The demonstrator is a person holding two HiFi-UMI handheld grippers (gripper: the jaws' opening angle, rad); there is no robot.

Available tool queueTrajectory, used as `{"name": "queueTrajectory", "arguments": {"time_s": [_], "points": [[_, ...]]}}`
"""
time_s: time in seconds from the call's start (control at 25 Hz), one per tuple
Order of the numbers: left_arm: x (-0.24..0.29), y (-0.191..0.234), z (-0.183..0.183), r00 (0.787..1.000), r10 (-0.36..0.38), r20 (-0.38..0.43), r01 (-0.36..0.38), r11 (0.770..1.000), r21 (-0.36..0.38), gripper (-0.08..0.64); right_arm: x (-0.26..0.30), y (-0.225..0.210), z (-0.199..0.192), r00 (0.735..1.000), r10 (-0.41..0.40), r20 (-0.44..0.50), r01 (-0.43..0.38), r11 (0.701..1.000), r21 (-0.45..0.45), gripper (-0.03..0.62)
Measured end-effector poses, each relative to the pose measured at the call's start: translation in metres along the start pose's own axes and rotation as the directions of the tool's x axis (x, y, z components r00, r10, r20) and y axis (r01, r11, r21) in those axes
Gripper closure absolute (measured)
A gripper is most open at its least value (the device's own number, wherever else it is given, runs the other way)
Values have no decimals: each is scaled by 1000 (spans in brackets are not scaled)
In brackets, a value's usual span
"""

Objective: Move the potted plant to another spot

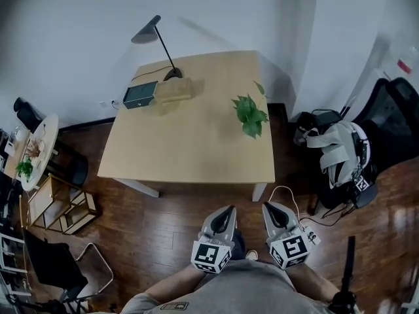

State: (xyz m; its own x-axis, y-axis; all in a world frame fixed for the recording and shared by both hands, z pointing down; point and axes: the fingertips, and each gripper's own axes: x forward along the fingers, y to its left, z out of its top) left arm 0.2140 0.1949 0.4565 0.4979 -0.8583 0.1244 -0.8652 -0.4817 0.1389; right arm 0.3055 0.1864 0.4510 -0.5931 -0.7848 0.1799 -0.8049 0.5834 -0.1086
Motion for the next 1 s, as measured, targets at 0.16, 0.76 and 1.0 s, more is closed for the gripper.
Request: {"name": "queueTrajectory", "arguments": {"time_s": [0.16, 0.76, 1.0], "points": [[53, 39, 15, 999, -33, 16, 33, 999, -4, 558, 50, -26, 11, 999, -39, -5, 39, 999, -8, 586], [178, 108, 17, 987, -150, -62, 149, 989, -10, 558, 150, -103, 34, 981, -187, -42, 188, 982, 9, 586], [218, 120, -7, 988, -95, -119, 95, 995, -7, 558, 168, -139, 24, 982, -170, -85, 172, 985, 13, 586]]}}
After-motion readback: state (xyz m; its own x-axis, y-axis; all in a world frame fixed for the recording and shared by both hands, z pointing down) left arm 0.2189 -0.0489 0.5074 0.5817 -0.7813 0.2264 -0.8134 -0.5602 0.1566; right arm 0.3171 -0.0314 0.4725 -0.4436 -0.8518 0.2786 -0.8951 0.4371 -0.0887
